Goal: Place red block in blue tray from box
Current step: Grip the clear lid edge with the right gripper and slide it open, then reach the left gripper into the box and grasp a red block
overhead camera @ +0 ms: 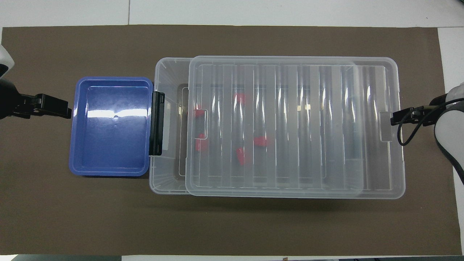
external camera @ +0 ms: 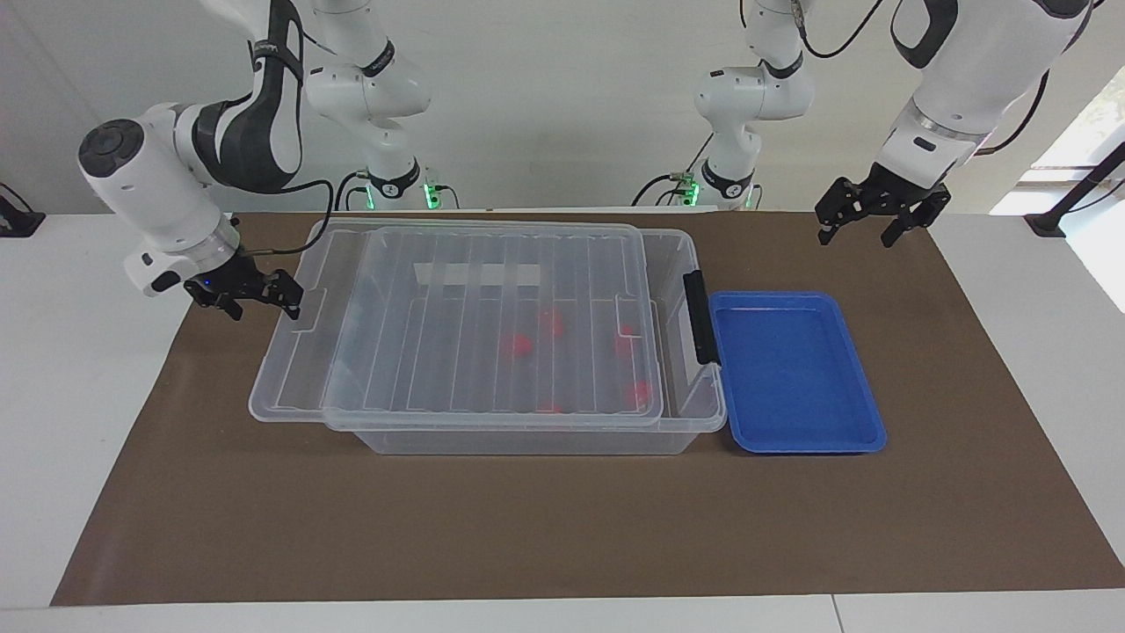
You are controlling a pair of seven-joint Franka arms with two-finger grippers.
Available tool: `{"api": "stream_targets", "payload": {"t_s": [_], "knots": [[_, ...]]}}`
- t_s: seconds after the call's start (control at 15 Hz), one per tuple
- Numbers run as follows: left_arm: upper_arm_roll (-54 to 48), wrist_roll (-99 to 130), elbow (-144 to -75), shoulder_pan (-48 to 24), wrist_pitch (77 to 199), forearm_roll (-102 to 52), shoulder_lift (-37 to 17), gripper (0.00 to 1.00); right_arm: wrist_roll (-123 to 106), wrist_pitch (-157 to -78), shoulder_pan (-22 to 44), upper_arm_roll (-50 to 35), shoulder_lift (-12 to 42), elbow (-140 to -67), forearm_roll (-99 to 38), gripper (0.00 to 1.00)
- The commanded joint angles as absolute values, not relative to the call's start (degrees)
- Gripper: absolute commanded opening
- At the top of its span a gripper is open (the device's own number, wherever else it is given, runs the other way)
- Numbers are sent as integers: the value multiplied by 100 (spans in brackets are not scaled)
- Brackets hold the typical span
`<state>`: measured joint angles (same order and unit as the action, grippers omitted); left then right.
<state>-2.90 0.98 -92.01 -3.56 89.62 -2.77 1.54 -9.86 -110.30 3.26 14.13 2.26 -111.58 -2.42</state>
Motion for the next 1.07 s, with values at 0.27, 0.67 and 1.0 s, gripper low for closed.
{"api": "stream_targets", "payload": {"t_s": [0.27,0.67,1.0], "knots": [[-264,88,-9421,-501,9052,-211,299,100,-1774,-11171,264,1942,132,-11285,-114,100],[-308,403,-9580,-799,9350,-211,351,100,-2092,-11285,246,2180,141,-11294,-79,100],[-316,1335,-10256,-1616,10115,-211,650,100,-2206,-11285,237,2294,149,-11285,-26,100]]}}
